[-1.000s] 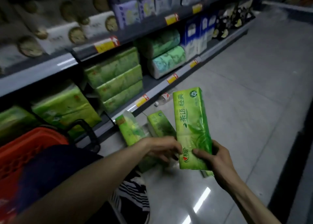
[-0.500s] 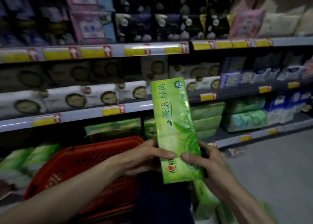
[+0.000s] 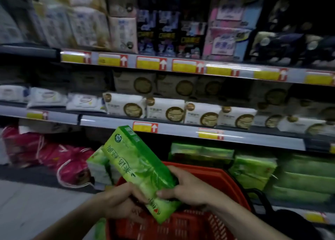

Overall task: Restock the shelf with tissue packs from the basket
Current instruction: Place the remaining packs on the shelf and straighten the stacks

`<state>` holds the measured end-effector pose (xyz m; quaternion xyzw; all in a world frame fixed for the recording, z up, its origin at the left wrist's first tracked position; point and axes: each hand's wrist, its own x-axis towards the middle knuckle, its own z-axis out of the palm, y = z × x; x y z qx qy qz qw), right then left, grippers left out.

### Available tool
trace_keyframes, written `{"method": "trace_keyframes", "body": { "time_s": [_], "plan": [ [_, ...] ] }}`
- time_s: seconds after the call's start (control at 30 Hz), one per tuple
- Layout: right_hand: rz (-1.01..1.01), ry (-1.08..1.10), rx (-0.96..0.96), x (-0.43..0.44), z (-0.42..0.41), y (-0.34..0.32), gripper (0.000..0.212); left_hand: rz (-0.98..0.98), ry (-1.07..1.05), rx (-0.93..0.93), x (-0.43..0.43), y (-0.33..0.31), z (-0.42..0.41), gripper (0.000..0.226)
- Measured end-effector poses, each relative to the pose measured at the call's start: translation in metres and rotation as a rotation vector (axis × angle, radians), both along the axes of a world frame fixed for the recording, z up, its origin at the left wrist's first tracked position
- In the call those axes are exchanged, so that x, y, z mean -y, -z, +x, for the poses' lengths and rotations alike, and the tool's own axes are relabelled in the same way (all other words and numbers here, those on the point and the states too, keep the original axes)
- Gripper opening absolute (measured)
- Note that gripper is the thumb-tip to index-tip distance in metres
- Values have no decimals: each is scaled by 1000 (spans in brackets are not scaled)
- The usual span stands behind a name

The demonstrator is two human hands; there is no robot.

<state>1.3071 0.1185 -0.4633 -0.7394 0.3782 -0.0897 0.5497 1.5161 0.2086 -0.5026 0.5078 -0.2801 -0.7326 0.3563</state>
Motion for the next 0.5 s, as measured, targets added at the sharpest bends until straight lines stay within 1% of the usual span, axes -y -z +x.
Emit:
{"method": "trace_keyframes", "body": {
  "time_s": [0.07,0.13,0.2,0.27,0.33,0.37,0.43,0.5],
  "plan": [
    [-42,-63,-95,12,31,4,57,61,-64,5,-5,11,12,64],
    [-65,-113,-175,21,58,10,58,100,-160,-22,-7,23,18,60],
    [-24,-121,-213,29,80,16,51,143,-279,-63,-8,31,24,58],
    [104,-52,-197,33,99,20,40,157,-419,-85,-4,38,33,60],
    [319,48,-160,32,116,20,23,157,-535,-76,1,38,45,61],
    [430,97,-134,32,124,22,16,172,-577,-39,6,37,53,59],
    [604,180,-59,32,141,29,10,157,-631,14,14,29,67,49],
    [717,282,32,33,158,39,11,99,-692,53,22,20,77,40]
  ]
}}
